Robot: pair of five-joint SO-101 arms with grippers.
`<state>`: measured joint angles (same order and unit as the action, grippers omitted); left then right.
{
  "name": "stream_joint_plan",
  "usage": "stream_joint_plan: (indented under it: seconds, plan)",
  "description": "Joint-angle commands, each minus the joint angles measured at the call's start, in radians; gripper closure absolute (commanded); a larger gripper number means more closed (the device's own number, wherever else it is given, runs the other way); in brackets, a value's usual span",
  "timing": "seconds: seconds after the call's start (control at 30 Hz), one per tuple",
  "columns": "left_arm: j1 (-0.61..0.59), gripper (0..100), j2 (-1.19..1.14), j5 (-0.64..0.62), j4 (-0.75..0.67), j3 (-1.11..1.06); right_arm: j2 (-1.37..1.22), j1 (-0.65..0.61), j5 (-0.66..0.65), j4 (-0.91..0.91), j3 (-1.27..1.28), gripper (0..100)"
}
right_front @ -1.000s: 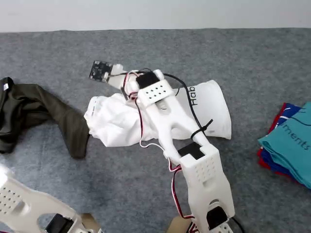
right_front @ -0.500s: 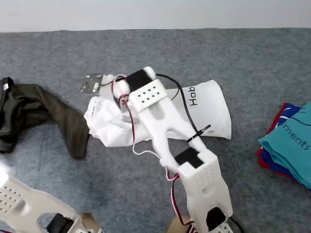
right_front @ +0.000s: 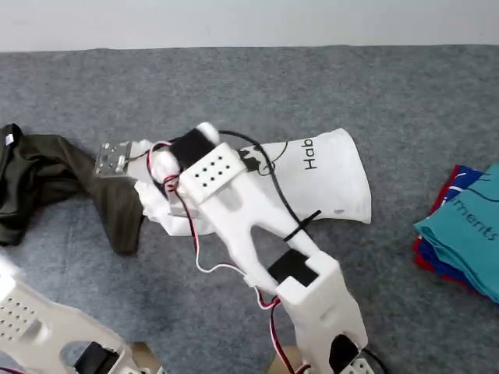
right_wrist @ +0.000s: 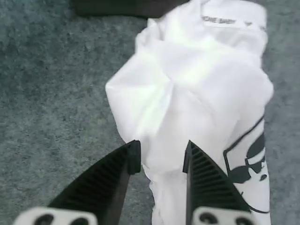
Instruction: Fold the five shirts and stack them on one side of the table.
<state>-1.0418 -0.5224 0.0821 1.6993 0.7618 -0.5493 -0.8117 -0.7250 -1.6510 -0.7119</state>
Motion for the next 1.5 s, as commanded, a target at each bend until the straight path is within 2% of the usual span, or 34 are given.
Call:
stream_joint_plan:
  seconds: [0.0,0.47,0.67,1.1,1.33,1.47]
  plan:
    - [0.009,100,0.012,0.006,0.011,0.012,0.002,-0.022,0.04,0.001,-0.061,83.7]
    - [0.009,100,0.012,0.008,0.008,0.01,-0.124,-0.007,0.058,0.045,-0.061,84.6]
    - [0.009,100,0.008,0.011,0.005,0.01,-0.102,-0.004,0.052,0.11,-0.061,99.2]
    - [0.009,100,0.011,0.012,0.006,0.01,-0.11,0.145,-0.011,0.257,-0.055,98.7]
    - [0.009,100,0.011,0.012,0.008,0.01,-0.213,0.157,-0.006,0.283,-0.061,97.8]
    - [0.009,100,0.011,0.012,0.008,0.01,-0.229,0.154,0.002,0.335,-0.061,87.8]
